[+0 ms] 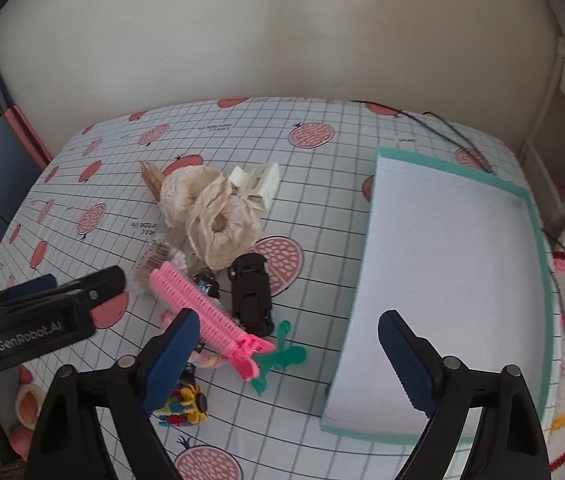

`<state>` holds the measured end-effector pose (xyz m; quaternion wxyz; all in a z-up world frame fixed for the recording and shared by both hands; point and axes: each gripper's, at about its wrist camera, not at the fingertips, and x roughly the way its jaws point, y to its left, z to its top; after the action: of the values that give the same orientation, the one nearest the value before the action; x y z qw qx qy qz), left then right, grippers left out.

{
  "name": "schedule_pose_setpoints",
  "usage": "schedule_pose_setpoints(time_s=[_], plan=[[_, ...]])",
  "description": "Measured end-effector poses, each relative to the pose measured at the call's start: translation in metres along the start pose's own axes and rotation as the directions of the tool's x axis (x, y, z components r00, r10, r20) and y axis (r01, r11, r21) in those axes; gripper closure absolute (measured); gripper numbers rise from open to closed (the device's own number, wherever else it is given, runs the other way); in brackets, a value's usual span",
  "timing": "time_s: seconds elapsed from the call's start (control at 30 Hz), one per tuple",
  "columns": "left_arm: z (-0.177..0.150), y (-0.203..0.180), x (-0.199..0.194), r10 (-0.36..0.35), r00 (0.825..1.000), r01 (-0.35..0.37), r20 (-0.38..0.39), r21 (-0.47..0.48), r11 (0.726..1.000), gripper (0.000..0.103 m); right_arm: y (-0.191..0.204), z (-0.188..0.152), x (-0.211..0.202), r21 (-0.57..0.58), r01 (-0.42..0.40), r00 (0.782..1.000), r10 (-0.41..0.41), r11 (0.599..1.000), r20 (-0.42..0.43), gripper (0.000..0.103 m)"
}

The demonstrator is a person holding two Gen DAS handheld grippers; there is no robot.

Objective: Organize objects
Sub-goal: 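Move the right tool toward the pink hair roller clip in the pile, then close the right gripper on the pink hair roller clip and lift it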

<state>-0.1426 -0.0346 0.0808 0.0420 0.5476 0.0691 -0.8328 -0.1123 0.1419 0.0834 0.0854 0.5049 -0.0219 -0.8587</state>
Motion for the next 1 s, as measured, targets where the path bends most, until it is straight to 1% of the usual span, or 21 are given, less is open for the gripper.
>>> schedule_pose_setpoints(time_s=[0.03, 0.07, 0.1, 0.27, 0.53, 0.67, 0.8, 0.87, 0.93, 1.0], plan=[[-0.001, 0.000, 0.004, 0.001, 1.000, -0.001, -0.008, 0.001, 1.000, 0.004, 0.001, -0.001, 0.004, -0.002, -0.009, 1.000, 0.009, 1.000, -0.010, 0.013], [-0.002, -0.001, 0.007, 0.004, 1.000, -0.004, -0.014, 0.002, 1.000, 0.010, 0.003, -0.002, 0.007, -0.005, -0.018, 1.000, 0.018, 1.000, -0.014, 0.015], [-0.002, 0.000, 0.010, 0.002, 1.000, -0.002, -0.023, 0.000, 1.000, 0.012, 0.005, -0.004, 0.010, -0.010, -0.026, 0.999, 0.026, 1.000, -0.021, 0.016], [-0.005, 0.008, 0.015, -0.056, 0.998, 0.054, -0.040, -0.062, 0.997, 0.012, 0.012, -0.008, 0.020, -0.037, -0.048, 0.998, 0.046, 0.998, -0.040, 0.020], [-0.006, 0.005, 0.011, -0.069, 0.997, 0.068, -0.027, -0.058, 0.996, 0.012, 0.018, -0.007, 0.028, -0.030, -0.093, 0.994, 0.091, 0.995, -0.059, 0.028], [-0.007, 0.004, 0.009, -0.068, 0.997, 0.067, -0.023, -0.053, 0.996, 0.012, 0.022, -0.007, 0.031, -0.038, -0.103, 0.993, 0.100, 0.994, -0.064, 0.032], [-0.007, 0.002, 0.010, -0.072, 0.997, 0.071, -0.027, -0.051, 0.996, 0.014, 0.024, -0.007, 0.038, -0.030, -0.113, 0.991, 0.110, 0.993, -0.078, 0.039], [-0.007, 0.001, 0.012, -0.078, 0.996, 0.076, -0.033, -0.051, 0.996, 0.021, 0.026, -0.008, 0.040, -0.032, -0.116, 0.990, 0.113, 0.993, -0.083, 0.043], [-0.007, 0.000, 0.014, -0.085, 0.995, 0.083, -0.045, -0.050, 0.995, 0.021, 0.027, -0.008, 0.042, -0.036, -0.116, 0.990, 0.113, 0.993, -0.084, 0.046], [-0.008, -0.002, 0.016, -0.089, 0.995, 0.086, -0.053, -0.047, 0.995, 0.022, 0.027, -0.009, 0.044, -0.036, -0.119, 0.989, 0.115, 0.992, -0.092, 0.053]])
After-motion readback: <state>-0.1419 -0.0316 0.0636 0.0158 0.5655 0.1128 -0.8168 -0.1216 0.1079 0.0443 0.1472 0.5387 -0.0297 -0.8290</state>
